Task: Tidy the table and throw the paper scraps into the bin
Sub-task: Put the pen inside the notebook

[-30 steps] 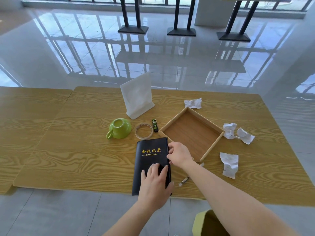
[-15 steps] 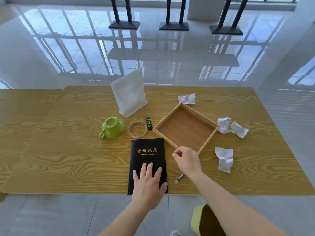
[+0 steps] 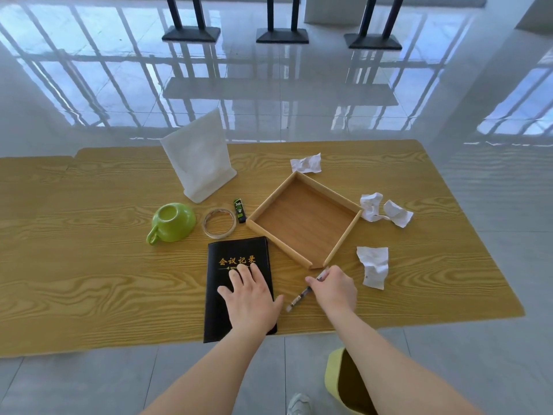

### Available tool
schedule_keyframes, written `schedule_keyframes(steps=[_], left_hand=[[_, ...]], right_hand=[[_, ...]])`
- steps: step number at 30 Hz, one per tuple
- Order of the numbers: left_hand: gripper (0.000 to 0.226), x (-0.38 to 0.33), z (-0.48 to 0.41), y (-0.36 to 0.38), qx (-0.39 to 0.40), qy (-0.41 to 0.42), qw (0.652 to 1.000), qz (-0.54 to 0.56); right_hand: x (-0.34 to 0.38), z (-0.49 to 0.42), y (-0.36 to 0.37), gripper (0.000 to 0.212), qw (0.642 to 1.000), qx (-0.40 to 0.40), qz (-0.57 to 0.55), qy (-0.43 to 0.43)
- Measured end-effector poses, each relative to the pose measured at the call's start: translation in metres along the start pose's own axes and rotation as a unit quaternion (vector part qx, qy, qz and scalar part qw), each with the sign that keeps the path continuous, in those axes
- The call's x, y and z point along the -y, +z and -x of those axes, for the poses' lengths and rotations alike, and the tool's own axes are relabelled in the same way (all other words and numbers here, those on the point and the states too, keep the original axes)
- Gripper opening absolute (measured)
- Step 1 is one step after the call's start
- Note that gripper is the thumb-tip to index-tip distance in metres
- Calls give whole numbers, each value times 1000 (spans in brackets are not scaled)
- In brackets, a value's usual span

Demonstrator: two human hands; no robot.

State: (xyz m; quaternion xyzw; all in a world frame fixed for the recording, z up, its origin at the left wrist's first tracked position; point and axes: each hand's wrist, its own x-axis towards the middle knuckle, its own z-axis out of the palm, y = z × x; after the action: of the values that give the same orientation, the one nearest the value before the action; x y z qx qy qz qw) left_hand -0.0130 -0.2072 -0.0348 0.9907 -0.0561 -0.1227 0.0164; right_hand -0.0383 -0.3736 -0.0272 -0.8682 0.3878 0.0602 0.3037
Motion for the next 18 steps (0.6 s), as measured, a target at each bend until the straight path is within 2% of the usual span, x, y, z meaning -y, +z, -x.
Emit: schedule_keyframes(steps=[6,10,15,18], left_hand=[[85,9,1,4,16,20,999,19],[82,29,2,3,20,51,998,24],[78,47,7,1,16,61,998,9],[77,55,9,-4,17,53,998,3]], right_hand=[[-3,-3,1,28,999,26,-9,26],[-8,-2,-2,13,994,50,-66,66],[-10,7,-5,19,987,46,-124,96],[-11,15,-3,19,984,61,-146,86]])
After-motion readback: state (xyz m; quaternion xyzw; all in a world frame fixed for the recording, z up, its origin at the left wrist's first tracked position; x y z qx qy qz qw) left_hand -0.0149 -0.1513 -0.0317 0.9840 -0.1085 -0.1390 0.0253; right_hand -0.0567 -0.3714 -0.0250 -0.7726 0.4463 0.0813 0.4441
